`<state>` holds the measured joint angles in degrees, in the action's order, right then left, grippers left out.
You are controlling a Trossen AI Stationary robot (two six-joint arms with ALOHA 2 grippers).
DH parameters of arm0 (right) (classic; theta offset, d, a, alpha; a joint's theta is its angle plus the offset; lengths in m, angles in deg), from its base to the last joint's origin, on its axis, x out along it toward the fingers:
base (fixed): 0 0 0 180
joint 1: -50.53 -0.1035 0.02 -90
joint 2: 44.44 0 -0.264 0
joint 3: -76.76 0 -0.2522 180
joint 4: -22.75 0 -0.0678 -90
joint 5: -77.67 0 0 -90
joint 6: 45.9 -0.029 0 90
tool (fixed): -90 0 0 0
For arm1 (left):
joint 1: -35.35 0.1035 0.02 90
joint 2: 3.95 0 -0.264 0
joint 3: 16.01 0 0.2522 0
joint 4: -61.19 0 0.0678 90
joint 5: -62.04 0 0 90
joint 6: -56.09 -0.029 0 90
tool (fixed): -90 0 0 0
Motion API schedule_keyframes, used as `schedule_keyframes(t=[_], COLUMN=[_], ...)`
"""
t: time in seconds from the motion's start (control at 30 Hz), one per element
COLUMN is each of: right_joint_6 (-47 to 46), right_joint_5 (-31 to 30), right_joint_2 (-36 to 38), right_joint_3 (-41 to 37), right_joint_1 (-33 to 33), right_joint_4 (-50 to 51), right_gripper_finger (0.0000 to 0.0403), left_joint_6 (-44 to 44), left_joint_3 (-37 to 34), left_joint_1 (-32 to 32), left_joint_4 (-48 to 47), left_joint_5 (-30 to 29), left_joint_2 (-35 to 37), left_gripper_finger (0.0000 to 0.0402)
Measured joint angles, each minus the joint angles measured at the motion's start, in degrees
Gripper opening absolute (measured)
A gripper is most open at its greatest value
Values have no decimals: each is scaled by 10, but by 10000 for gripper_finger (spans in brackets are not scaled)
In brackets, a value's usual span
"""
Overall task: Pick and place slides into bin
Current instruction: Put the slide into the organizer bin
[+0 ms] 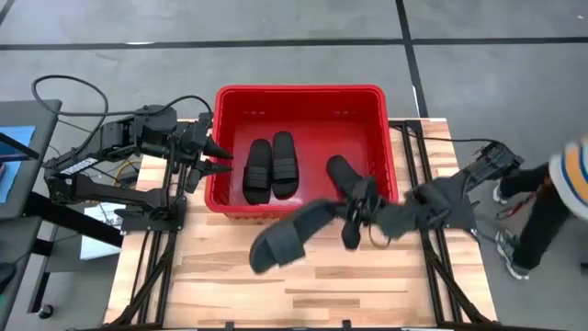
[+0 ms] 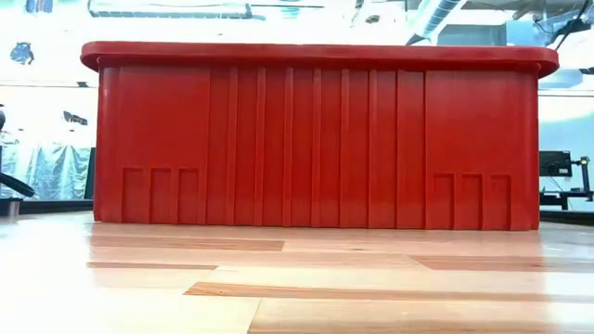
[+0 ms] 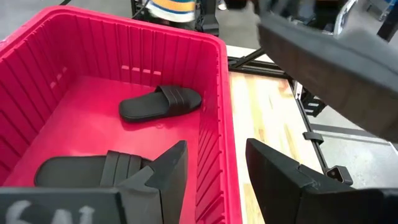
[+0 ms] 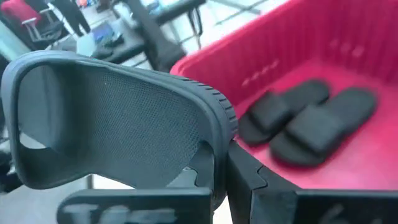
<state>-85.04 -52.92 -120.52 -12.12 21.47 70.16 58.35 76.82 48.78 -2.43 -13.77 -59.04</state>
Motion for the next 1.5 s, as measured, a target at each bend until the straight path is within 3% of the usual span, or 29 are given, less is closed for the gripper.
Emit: schedule_keyframes(t=[0.33, 0.57, 0.8, 1.13, 1.5], right_joint_6=[174, 277, 378, 551, 692], right_joint_5=[128, 255, 381, 413, 406], right_joint_2=[93, 110, 76, -49, -219], right_joint_3=[0, 1, 16, 135, 313], right_joint_1=[170, 335, 495, 620, 641], right_joint_4=[7, 40, 75, 199, 348], right_gripper_finger=[3, 3, 3, 3, 3], left_joint_6=[-17, -41, -78, -109, -104], left_joint_3=[0, 0, 0, 0, 0], left_joint_1=[0, 0, 0, 0, 1], left_joint_4=[5, 29, 58, 96, 98], left_joint_5=[-8, -105, -200, -325, -346], left_joint_2=[0, 0, 0, 0, 0], left_gripper_finger=[154, 154, 154, 154, 154])
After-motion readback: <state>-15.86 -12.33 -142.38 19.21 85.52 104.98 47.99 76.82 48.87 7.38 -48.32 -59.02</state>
